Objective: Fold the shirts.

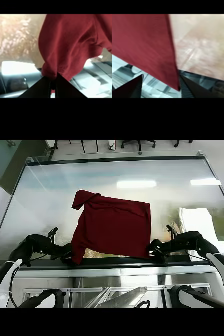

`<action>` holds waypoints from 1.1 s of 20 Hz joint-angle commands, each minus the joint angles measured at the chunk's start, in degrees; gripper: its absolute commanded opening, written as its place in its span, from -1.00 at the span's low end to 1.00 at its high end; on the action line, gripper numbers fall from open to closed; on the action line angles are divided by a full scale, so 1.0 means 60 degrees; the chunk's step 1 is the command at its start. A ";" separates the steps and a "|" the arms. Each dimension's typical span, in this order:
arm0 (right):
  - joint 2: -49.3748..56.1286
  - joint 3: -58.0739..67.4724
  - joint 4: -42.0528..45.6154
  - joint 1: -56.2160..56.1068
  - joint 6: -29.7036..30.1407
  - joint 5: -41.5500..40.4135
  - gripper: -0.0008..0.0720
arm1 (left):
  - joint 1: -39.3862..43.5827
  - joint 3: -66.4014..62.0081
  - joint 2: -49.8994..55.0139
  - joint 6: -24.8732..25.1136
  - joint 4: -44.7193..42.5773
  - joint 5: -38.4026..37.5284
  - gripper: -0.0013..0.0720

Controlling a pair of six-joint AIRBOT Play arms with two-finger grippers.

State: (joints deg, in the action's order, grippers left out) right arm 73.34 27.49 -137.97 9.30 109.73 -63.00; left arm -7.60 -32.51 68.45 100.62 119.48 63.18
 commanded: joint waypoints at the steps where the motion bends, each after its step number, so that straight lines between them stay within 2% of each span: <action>1: 0.0543 -0.0022 -0.0393 -0.0448 0.0357 0.0616 0.28 | 0.0047 0.0004 -0.0007 0.0000 0.0033 -0.0335 -0.92; 3: 0.0550 0.0040 -0.1096 -0.0535 0.0739 0.0630 -0.31 | 0.0047 -0.0113 -0.0018 0.0000 0.0033 -0.0470 -0.93; 4: 0.0550 0.0164 -0.1147 -0.0583 0.0725 0.0627 -0.73 | 0.0047 -0.0335 -0.0051 0.0000 0.0033 -0.0433 -0.93; 5: 0.0514 0.0339 -0.1217 -0.0630 0.0721 0.0616 -0.92 | 0.0047 -0.0594 -0.0208 -0.0004 0.0040 -0.0397 -0.93; 7: 0.0284 0.0951 -0.1515 -0.0605 0.0707 0.0208 -0.92 | 0.0047 -0.1475 -0.0973 -0.0040 0.0080 -0.0364 -0.93; 10: -0.0692 0.3122 -0.2175 -0.0590 0.0382 -0.0703 -0.92 | 0.0040 -0.3825 -0.2805 -0.0310 0.0087 -0.0452 -0.93; 15: -0.3075 0.9446 -0.2568 -0.0594 -0.0597 -0.0648 -0.92 | 0.0040 -1.0156 -0.4685 -0.0546 -0.0087 -0.0911 -0.93; 19: -0.4240 1.3511 -0.1687 -0.0594 -0.0874 0.0415 -0.92 | 0.0040 -1.5151 -0.4586 -0.0718 -0.1173 -0.1497 -0.93; 22: -0.4503 1.4433 -0.0783 -0.0594 -0.1377 0.0288 -0.93 | 0.0040 -1.7529 -0.3712 -0.0721 -0.1151 -0.0903 -0.93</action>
State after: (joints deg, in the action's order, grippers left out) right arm 48.86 105.58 -147.63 5.76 104.29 -62.61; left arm -7.33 -122.50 43.13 96.64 114.59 55.86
